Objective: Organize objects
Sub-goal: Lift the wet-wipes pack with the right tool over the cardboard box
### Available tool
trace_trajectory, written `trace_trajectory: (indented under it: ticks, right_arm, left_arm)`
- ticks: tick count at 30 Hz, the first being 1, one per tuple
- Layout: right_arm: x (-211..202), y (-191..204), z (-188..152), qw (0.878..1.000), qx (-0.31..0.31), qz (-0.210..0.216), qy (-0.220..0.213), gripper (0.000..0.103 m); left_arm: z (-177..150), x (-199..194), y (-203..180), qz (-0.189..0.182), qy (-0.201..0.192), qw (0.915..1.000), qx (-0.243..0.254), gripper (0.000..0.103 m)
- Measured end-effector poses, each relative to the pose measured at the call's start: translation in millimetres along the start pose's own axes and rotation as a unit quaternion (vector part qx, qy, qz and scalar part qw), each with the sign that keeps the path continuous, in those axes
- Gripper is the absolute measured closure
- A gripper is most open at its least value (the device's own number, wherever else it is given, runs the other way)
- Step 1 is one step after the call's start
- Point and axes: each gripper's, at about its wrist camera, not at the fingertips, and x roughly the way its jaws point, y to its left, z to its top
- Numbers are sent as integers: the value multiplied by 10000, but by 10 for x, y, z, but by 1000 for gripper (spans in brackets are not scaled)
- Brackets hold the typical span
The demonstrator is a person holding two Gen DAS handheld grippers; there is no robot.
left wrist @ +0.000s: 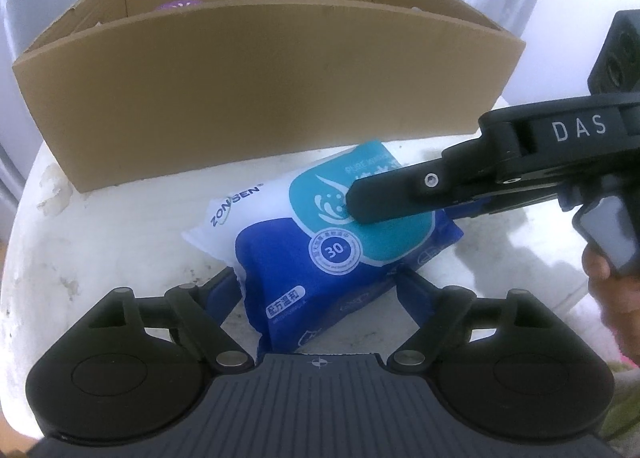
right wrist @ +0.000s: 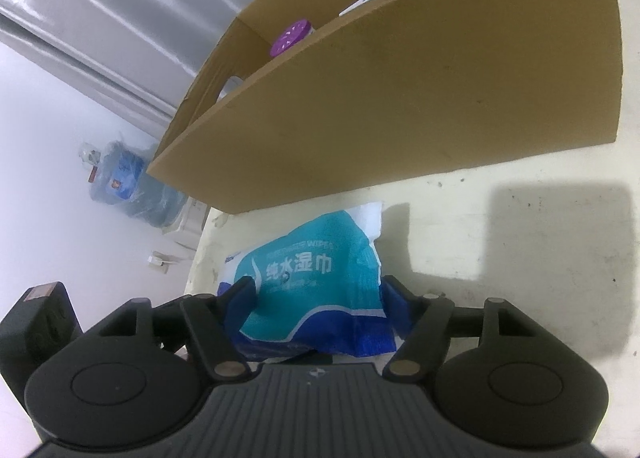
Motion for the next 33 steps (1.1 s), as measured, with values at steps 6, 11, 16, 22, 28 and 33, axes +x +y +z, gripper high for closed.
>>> trace_trajectory:
  ticks: [6,11,16,22,28,33]
  right_arm:
    - [89,25,-11,10000,15,71,67,23]
    - [114,38,-28,9999,7,75,109,23]
    - [120,101,-28,9999,-82,7,118,23]
    - [88,122,-25,9998,-131,-14,116,23]
    - [58,148,-2,9998,-166,-27,111,23]
    - [40,170,12,9998,-196,-15,99,23]
  left_arm:
    - [-13,-53,67,87,51,9999,48,16]
    - [-7,-114,147,139,71,9999,35,17]
    - [-19,-185,245,175,89,9998,32,18]
    - [-27,-274,380,208,102,9997,39,19]
    - [-36,-377,540,224,103,9997,19,19]
    - [-17,-442,622,247,91,9997,5,20]
